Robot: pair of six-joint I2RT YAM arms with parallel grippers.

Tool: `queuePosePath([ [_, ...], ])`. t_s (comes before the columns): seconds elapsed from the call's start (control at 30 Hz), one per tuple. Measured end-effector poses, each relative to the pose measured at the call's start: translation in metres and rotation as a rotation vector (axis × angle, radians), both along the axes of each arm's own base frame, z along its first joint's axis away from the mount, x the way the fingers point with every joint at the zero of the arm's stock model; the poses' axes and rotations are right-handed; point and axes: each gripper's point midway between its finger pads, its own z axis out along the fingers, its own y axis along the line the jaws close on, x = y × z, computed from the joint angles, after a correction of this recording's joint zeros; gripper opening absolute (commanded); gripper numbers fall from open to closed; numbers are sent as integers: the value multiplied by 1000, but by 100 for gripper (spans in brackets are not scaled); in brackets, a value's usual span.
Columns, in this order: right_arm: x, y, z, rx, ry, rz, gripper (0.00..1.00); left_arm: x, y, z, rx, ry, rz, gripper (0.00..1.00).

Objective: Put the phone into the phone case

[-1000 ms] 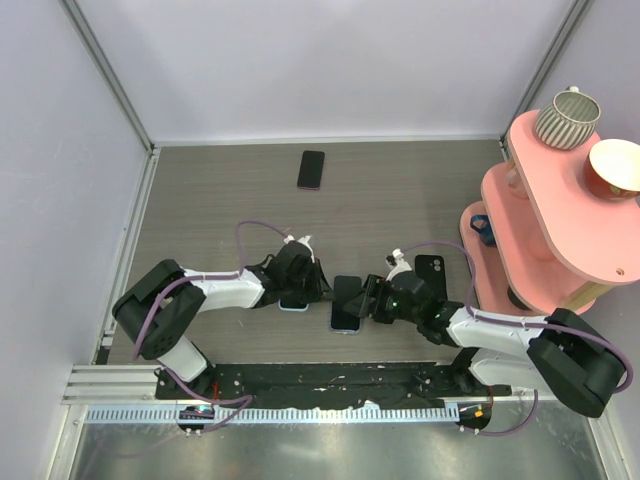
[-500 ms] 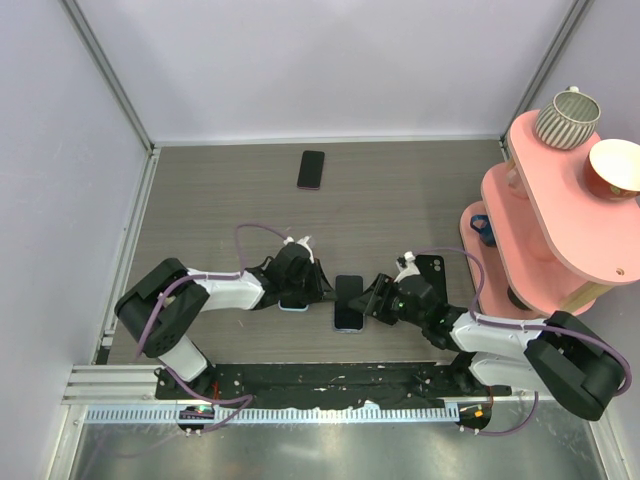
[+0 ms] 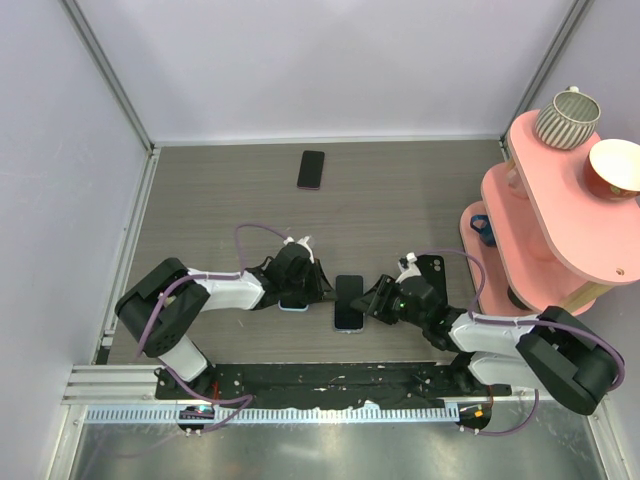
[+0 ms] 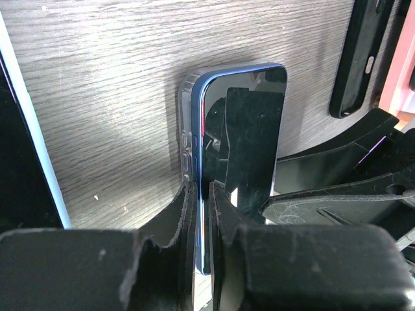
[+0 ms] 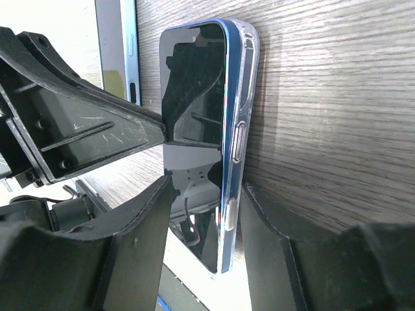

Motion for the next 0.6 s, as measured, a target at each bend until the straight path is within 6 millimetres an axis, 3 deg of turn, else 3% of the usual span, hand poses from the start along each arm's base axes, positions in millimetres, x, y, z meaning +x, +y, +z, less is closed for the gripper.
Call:
queuePosePath([
  [0.13,0,0,0,8,2,-4,49,0,0,0,0,0,0,12],
  [0.3,1,-2,-2,0,5,-9,41,0,0,0,0,0,0,12],
  [0.47,0,-2,-4,-5,7,-7,46,0,0,0,-1,0,-1,11],
  [0.6,1,2,-3,12,-7,19,44,0,0,0,-1,0,-1,11],
])
